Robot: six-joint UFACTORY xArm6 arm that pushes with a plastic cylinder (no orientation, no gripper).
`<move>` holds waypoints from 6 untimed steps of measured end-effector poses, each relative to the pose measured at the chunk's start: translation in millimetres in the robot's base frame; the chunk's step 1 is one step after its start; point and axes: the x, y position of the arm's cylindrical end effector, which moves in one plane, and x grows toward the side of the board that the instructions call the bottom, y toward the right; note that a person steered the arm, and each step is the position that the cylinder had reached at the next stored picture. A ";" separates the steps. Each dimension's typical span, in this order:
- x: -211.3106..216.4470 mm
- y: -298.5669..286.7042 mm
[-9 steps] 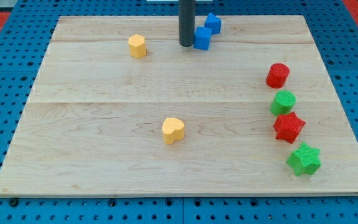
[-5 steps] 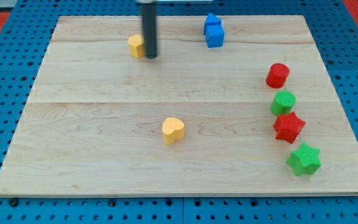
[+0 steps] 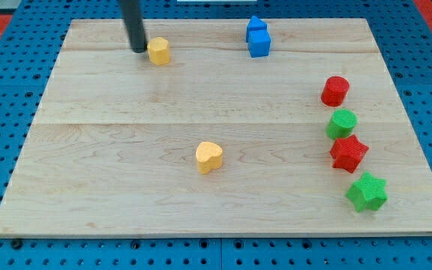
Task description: Move the yellow hexagon closer to the blue cube
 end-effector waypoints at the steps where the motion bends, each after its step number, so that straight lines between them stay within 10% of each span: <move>1: 57.8 72.1; 6: 39.7 80.0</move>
